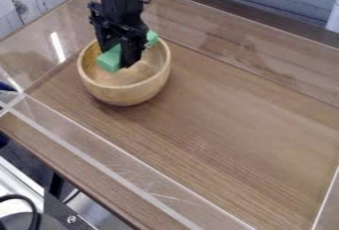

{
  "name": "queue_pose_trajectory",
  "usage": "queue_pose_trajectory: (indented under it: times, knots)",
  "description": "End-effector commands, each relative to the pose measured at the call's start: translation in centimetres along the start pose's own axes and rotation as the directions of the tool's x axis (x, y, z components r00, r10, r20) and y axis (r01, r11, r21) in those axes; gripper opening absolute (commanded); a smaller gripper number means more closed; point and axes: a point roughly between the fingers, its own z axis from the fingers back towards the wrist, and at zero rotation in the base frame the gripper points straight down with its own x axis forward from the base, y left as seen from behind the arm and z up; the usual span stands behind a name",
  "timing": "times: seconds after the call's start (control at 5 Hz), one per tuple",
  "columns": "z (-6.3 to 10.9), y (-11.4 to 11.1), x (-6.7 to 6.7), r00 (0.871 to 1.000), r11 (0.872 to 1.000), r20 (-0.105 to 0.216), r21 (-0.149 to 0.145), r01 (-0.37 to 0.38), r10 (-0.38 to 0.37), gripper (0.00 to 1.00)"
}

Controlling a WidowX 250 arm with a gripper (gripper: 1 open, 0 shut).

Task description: Put the green block in the brown bowl

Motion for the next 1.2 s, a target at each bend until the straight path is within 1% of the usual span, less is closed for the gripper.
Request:
queue_pose_trajectory:
  times: [0.0, 1.0]
  knots:
    - [1.0, 1.2, 1.1, 0.999, 0.999, 0.047, 0.036, -0.012, 0.01, 0.0]
    - [-0.1, 1.1, 1.3, 1.0, 0.999, 0.013, 0.032, -0.02, 0.019, 0.0]
